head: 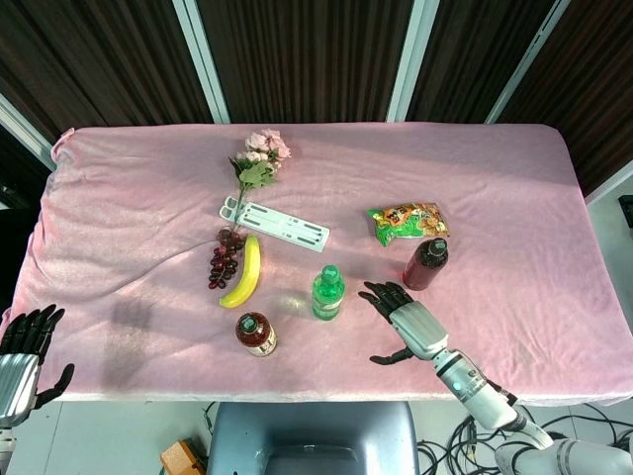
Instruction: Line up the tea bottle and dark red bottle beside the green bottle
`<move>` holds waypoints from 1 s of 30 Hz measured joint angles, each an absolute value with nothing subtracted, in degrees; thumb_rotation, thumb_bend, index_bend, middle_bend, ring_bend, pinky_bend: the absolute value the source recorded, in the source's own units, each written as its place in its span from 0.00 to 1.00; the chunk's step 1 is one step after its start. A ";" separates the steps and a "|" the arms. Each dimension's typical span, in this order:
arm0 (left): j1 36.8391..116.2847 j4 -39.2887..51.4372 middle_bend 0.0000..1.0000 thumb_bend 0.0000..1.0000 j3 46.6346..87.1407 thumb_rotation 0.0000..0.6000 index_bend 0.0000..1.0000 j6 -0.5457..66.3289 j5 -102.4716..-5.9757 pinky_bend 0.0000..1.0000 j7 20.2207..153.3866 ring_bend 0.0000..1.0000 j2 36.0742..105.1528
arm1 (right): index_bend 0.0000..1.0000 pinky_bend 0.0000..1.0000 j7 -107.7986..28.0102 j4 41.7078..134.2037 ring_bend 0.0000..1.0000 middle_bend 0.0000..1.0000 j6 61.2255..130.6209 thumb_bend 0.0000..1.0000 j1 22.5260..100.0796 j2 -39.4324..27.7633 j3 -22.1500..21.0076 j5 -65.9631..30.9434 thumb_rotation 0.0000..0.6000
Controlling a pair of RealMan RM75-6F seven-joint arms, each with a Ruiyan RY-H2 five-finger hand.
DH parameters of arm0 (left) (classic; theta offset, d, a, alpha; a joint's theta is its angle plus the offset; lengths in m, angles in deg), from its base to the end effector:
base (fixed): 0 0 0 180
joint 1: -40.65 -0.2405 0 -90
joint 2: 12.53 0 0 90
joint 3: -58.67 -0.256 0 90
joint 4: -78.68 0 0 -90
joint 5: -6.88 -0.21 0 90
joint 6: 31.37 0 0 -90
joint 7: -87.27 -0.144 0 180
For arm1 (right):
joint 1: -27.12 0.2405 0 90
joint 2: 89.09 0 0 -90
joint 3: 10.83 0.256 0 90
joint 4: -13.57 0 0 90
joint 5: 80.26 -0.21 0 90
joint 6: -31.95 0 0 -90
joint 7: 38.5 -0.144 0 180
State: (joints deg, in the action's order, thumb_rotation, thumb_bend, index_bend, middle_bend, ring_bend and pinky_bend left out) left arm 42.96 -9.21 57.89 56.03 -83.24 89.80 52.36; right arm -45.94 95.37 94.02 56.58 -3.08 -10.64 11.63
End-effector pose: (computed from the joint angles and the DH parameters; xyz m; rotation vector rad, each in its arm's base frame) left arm -0.3255 0.1541 0.1547 -1.4380 -0.9051 -0.8790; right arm -0.2068 -0.2639 -0.0133 1.9742 -1.1113 1.1173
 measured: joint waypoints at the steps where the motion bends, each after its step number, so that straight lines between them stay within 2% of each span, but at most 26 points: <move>1: 42.95 -9.18 0.04 0.38 57.88 1.00 0.00 56.04 -83.24 0.00 89.80 0.00 52.38 | 0.00 0.06 -45.75 95.41 0.00 0.00 94.09 0.22 56.59 -3.08 -10.69 11.62 1.00; 12: 43.42 -9.34 0.04 0.38 58.02 1.00 0.00 55.59 -83.38 0.00 89.44 0.00 52.38 | 0.00 0.06 -44.83 97.13 0.00 0.00 98.95 0.22 54.96 -5.13 -11.84 13.69 1.00; 23: 43.06 -9.34 0.04 0.38 57.86 1.00 0.00 55.93 -83.18 0.00 89.09 0.00 52.52 | 0.00 0.06 -50.11 98.09 0.00 0.00 115.67 0.22 47.08 -12.81 -10.41 13.70 1.00; 27: 42.98 -9.37 0.04 0.38 57.70 1.00 0.00 56.17 -83.63 0.00 88.66 0.00 52.70 | 0.00 0.06 -52.49 97.60 0.00 0.00 116.76 0.22 45.67 -14.92 -8.27 9.93 1.00; 30: 43.16 -9.39 0.04 0.38 57.64 1.00 0.00 55.71 -83.63 0.00 88.30 0.00 52.81 | 0.00 0.06 -53.62 96.12 0.00 0.00 114.49 0.22 46.03 -15.37 -6.47 6.15 1.00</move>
State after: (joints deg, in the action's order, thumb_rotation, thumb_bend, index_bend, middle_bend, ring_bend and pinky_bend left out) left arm 43.16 -9.39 57.64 55.71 -83.63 88.30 52.81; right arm -53.62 96.12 114.49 46.03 -15.37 -6.47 6.15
